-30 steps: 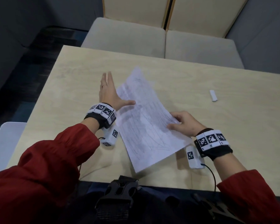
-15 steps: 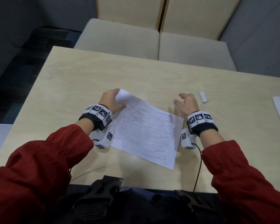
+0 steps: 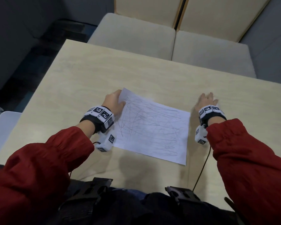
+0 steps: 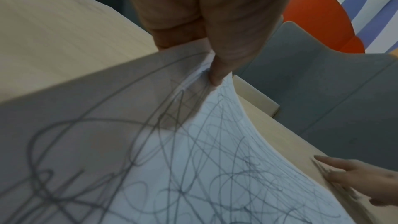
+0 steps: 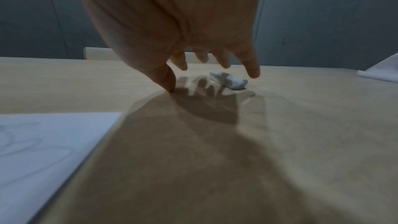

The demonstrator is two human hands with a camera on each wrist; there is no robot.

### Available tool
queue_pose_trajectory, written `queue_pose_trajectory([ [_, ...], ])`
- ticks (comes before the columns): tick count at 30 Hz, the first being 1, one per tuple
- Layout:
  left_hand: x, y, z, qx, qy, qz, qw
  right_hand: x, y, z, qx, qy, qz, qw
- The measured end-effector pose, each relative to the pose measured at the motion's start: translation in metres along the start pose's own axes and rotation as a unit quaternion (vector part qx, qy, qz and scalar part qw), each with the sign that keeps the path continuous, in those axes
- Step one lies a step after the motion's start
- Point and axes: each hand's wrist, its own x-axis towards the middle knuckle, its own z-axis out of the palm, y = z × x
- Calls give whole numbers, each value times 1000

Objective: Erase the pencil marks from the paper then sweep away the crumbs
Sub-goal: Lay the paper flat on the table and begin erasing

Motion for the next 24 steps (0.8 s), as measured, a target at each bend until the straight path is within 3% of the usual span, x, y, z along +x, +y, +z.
queue_pose_trajectory([
  [2, -1, -5, 1, -3, 0, -11, 1000, 3, -1, -2, -21, 12, -12, 1000],
  [7, -7, -9, 5, -29, 0, -28, 999, 4, 6, -2, 93, 54, 97, 990],
  [9, -10, -10, 6, -33, 0, -29, 999, 6, 17, -1, 123, 37, 87, 988],
  [14, -17, -9, 13, -45, -6, -33, 998, 4, 33, -1, 109, 72, 75, 989],
  [19, -27, -5, 15, -57, -8, -21, 998, -21, 13, -6, 163, 35, 117, 979],
  [24, -43, 1, 11, -58, -20, 36, 997, -87, -29, -10, 191, 80, 30, 978],
])
